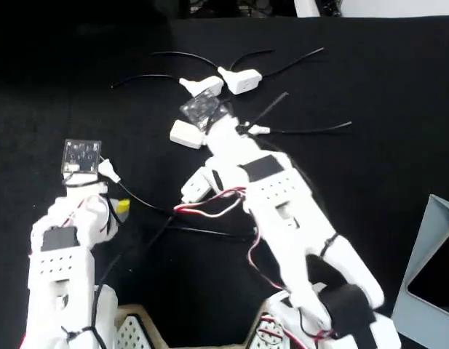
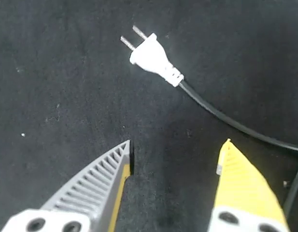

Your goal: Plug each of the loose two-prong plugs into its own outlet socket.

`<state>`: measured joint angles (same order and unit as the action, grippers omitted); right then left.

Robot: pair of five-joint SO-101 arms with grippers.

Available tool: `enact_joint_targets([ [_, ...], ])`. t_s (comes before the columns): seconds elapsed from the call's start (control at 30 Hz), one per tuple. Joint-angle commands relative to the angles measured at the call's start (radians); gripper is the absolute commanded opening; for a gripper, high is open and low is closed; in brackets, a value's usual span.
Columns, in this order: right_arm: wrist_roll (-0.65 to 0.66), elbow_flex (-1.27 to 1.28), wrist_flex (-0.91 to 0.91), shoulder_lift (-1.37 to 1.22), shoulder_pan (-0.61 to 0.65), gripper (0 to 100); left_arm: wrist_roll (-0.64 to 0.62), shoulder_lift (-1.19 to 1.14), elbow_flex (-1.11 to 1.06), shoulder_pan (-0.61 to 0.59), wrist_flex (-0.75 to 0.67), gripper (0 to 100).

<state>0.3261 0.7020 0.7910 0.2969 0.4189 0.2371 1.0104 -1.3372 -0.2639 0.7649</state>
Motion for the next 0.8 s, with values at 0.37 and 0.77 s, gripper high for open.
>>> enact_joint_targets([
  [0.37,0.017,-0.024,-0.057,-0.016,0.077,1.2,-0.005,0.025,-0.039,-0.012,-0.051,29],
  [0.77,0.018,0.042,-0.144,-0.018,0.048,1.2,-0.005,0.021,-0.039,-0.013,-0.051,29],
])
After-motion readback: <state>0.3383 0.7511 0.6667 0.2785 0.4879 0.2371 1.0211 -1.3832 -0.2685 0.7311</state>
